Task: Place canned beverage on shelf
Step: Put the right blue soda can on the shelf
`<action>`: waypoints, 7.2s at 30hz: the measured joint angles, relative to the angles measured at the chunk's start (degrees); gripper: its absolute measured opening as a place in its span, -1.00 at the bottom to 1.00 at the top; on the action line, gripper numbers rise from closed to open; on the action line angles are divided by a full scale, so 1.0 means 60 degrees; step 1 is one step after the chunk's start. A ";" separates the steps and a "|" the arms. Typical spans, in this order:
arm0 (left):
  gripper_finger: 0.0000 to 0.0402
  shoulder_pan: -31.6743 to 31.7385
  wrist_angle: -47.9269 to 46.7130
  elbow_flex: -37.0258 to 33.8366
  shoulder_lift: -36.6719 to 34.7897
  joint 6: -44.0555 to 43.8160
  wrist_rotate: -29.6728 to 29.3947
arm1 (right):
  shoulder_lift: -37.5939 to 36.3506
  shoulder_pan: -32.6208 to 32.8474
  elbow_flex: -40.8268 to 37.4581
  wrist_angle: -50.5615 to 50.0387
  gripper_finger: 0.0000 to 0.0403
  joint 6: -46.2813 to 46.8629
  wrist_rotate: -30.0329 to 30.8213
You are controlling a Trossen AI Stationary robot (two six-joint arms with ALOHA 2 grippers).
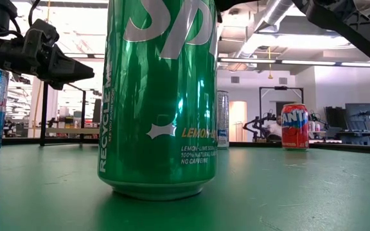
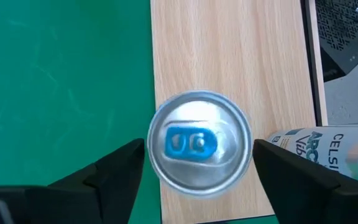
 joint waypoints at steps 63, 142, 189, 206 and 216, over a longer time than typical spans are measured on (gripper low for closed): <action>-0.44 0.0000 0.0002 0.0000 -0.0003 0.0000 0.0000 | -0.0554 0.0509 -0.0688 0.0978 -0.92 -0.0608 0.1695; -0.44 0.0003 -0.0001 0.0000 -0.0003 0.0000 0.0000 | 0.0375 0.0461 -0.0688 0.3035 -0.91 -0.1422 0.2218; -0.44 0.0003 0.0001 0.0000 -0.0004 0.0000 0.0000 | 0.0372 -0.0031 -0.0688 0.4088 -0.91 -0.2069 0.2186; -0.44 0.0001 0.0000 0.0000 0.0000 -0.0004 0.0000 | 0.0375 0.0193 -0.0692 0.3901 -0.91 -0.2510 0.2011; -0.44 0.0001 -0.0001 0.0000 0.0000 -0.0006 0.0000 | 0.0321 0.0234 -0.0692 0.2983 -0.91 -0.2082 0.2919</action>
